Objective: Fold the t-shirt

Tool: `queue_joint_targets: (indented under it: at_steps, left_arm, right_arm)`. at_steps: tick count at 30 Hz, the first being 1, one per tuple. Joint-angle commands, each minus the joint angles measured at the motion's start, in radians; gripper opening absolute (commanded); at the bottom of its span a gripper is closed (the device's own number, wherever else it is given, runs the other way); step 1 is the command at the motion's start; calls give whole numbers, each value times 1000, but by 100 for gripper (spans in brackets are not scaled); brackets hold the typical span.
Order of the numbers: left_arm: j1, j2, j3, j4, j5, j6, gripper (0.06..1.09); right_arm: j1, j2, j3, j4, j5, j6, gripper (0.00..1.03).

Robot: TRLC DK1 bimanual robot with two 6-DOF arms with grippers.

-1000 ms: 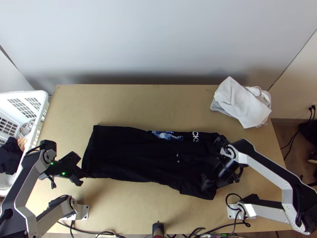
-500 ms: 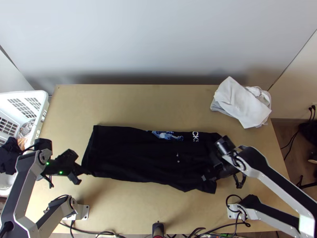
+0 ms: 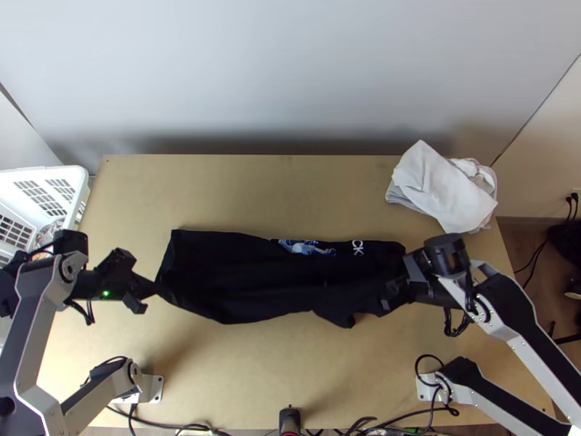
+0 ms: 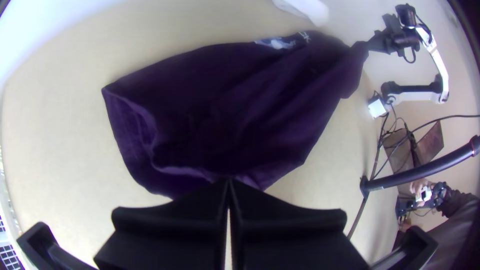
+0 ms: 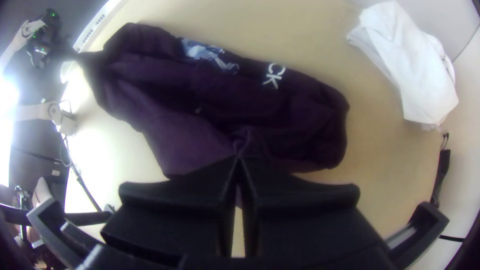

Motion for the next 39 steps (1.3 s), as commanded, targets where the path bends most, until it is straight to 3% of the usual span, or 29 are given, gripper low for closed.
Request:
queue_joint_targets:
  at_steps: [1,15,19,30,39]
  left_arm:
    - [19,79,78,27,50,-73,9]
    - [85,204,108,191,51,-229,9]
    - [99,230,111,202,50,-234,9]
    - [100,278,97,249,-7,-232,9]
    - [100,292,71,269,-31,-220,9]
  right_arm:
    - [-84,-8,9,69,18,-43,3]
    - [-239,59,-3,172,16,-92,3]
    - [-299,111,3,212,16,-86,3]
    - [-324,251,-17,238,35,-65,3]
    - [-324,294,-61,276,107,-32,3]
